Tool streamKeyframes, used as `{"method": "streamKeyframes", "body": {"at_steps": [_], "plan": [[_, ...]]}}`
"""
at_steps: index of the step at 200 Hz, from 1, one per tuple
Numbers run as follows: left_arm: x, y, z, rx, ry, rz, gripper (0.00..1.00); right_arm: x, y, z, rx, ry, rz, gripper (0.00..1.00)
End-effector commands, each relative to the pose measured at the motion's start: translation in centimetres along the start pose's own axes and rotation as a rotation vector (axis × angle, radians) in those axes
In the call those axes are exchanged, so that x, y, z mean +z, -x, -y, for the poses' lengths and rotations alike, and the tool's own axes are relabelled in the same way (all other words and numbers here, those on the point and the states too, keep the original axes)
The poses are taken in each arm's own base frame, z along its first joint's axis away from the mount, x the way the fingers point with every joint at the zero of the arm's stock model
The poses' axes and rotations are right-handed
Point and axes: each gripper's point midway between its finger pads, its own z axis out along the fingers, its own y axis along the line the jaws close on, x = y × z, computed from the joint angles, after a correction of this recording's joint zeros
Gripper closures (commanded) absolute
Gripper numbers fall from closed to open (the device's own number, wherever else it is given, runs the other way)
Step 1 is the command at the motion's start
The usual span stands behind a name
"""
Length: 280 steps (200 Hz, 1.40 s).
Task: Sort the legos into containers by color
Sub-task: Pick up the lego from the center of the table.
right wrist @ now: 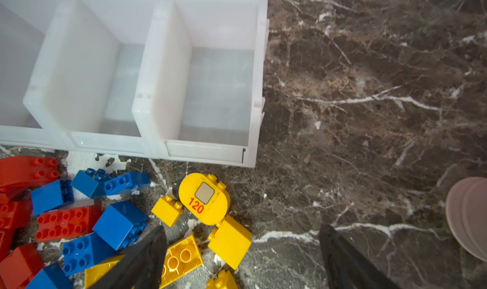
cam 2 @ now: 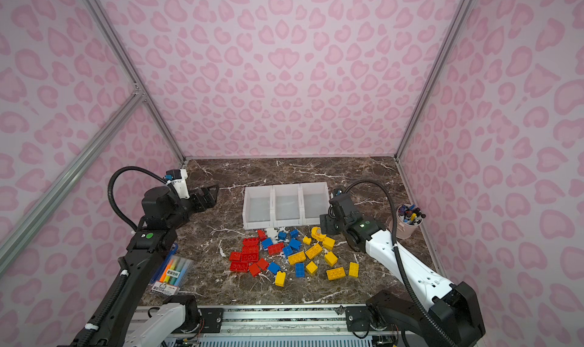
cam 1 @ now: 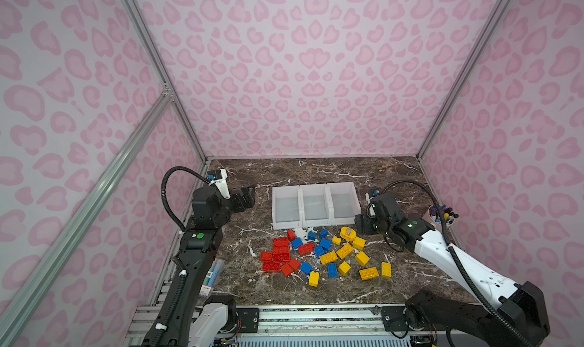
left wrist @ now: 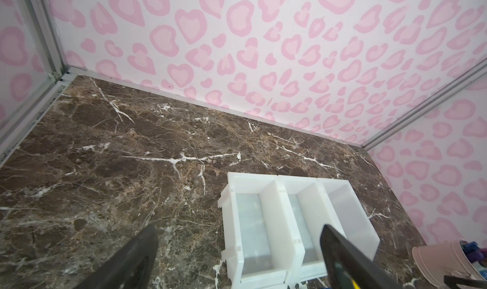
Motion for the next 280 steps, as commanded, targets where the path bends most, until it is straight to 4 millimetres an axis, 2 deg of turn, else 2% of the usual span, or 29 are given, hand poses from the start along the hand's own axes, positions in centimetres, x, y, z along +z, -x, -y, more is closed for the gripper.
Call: {"method": "streamKeyframes", "body": {"at_steps": [1, 44, 70, 100, 153, 194, 228, 280], "plan": [[0.1, -1.5, 0.5, -0.012, -0.042, -0.056, 0.03, 0.4, -2.4, 1.1, 0.068, -0.064, -0.084, 0.16], [-0.8, -2.1, 0.4, -0.021, -0.029, -0.028, 0.03, 1.5, -4.6, 0.6, 0.119, -0.093, -0.142, 0.18], [-0.8, -2.9, 0.8, -0.021, -0.047, -0.049, 0.03, 2.1, -4.7, 0.2, 0.138, -0.135, -0.147, 0.19], [-0.6, -3.4, 1.1, -0.018, -0.06, -0.064, 0.03, 3.3, -5.2, -0.1, 0.171, -0.182, -0.183, 0.27], [-0.6, -3.8, 1.7, -0.022, -0.09, -0.076, 0.03, 4.4, -5.6, -0.5, 0.181, -0.229, -0.176, 0.32], [-0.5, -4.2, 1.9, -0.033, -0.107, -0.083, 0.03, 5.8, -7.0, -0.6, 0.199, -0.236, -0.211, 0.35], [-0.6, -4.4, 2.0, -0.035, -0.114, -0.089, 0.03, 6.5, -7.0, -1.5, 0.2, -0.225, -0.215, 0.35], [-0.6, -4.6, 2.1, -0.034, -0.118, -0.092, 0.03, 7.2, -7.7, -1.4, 0.205, -0.241, -0.231, 0.38]]}}
